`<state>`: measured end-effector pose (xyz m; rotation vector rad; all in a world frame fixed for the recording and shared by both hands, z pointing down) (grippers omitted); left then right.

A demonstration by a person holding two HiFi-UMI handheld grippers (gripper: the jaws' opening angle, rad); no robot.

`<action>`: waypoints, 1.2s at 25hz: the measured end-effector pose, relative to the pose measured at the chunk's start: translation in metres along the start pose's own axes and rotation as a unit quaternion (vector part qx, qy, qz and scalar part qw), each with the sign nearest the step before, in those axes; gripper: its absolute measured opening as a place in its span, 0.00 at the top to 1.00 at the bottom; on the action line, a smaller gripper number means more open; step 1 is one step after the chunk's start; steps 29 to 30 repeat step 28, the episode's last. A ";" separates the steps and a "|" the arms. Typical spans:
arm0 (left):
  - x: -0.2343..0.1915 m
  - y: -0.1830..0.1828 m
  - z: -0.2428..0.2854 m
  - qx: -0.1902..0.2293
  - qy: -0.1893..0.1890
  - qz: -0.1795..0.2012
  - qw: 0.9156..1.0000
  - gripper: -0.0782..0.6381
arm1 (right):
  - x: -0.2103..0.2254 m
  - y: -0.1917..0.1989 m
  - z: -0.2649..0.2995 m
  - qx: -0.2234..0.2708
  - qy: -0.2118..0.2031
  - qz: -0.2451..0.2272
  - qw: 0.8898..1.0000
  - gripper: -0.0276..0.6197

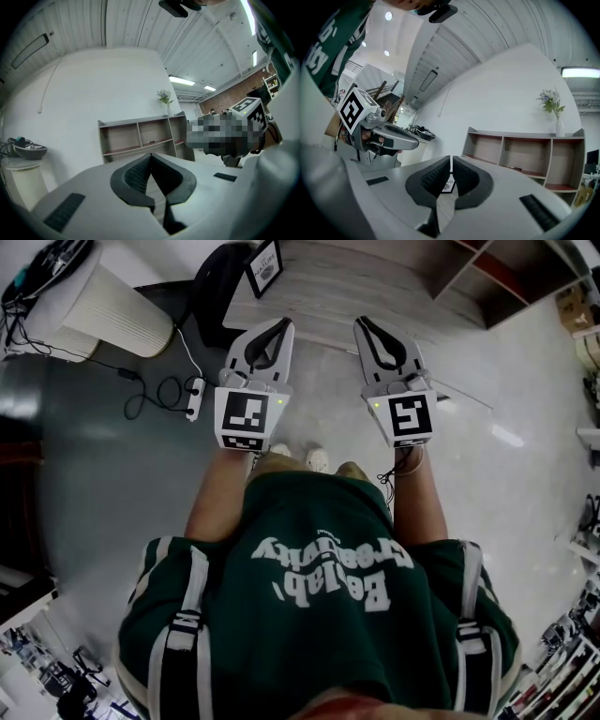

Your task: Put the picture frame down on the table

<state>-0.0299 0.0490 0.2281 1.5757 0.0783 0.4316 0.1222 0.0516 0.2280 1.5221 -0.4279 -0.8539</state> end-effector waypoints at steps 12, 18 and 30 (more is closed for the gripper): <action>-0.003 0.004 0.004 -0.002 -0.001 -0.011 1.000 0.87 | -0.002 0.005 0.003 -0.011 -0.011 -0.007 1.000 0.90; -0.003 0.004 0.008 -0.002 0.002 -0.012 1.000 0.87 | 0.001 0.002 0.004 -0.013 -0.010 -0.001 1.000 0.90; -0.005 0.003 0.010 -0.001 -0.004 -0.009 1.000 0.87 | 0.002 0.002 0.003 -0.012 -0.007 0.007 1.000 0.90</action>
Point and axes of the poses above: the fingertips, and each gripper's own axes: z forward along the fingers, x to its right, y out of its underside, the point moved 5 cm from there along -z, backward along the fingers, and after that the axes turned 15 degrees about -y, right-handed, at the moved point
